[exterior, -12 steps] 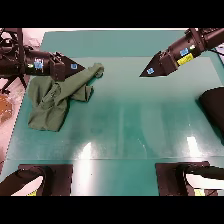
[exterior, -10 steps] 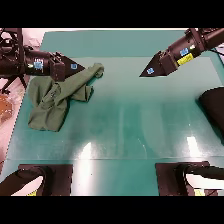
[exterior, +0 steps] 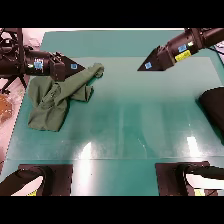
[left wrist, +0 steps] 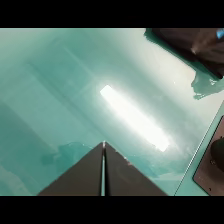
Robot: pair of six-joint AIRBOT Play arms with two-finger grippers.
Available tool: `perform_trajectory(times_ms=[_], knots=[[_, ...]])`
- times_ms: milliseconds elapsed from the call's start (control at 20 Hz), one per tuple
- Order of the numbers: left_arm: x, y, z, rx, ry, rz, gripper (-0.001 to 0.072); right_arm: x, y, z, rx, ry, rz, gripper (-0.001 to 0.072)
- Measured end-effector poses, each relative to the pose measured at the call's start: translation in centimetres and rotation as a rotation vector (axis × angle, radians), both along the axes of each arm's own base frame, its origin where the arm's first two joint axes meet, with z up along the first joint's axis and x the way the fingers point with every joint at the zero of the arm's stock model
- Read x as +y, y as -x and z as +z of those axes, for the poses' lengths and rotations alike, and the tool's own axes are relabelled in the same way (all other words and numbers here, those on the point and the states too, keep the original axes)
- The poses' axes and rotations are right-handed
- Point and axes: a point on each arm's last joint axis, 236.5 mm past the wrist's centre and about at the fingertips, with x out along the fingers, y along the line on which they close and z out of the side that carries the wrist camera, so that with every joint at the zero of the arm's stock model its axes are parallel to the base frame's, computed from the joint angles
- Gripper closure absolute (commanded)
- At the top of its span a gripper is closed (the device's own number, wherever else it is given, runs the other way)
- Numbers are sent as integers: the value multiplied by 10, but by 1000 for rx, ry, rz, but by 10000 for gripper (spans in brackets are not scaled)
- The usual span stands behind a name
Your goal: Fold the shirts.
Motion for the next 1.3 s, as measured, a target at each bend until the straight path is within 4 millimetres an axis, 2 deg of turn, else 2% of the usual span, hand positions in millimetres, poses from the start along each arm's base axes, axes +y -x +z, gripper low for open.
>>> perform_trajectory(times_ms=[350,400,450,500,550,600,650,700,900,1000,1150,1300], knots=[[-2,0,3,2,16,0,675,10,-39,25,-127,-105,-114,687],[0,0,1,6,10,5,592,11,-43,28,-141,-118,-128,687],[2,-2,-3,16,-5,17,302,11,-47,31,-152,-130,-138,687],[8,-6,-9,28,-31,44,134,12,-49,34,-160,-140,-144,687],[16,-11,-17,46,-65,84,137,13,-50,35,-165,-146,-150,663],[30,-17,-28,68,-116,137,137,13,-51,36,-168,-149,-152,465],[47,-25,-40,89,-174,198,110,13,-51,36,-166,-149,-154,145],[69,-32,-53,110,-242,264,56,12,-51,36,-151,-152,-165,-2],[182,-53,-99,237,-481,551,40,-2,-54,30,-79,-142,-223,0],[226,-55,-121,330,-536,648,40,-12,-56,26,-56,-131,-246,0],[282,-52,-163,489,-582,760,40,-27,-59,22,-29,-116,-274,2],[312,-48,-210,643,-585,790,40,-39,-59,18,-7,-98,-290,2]])
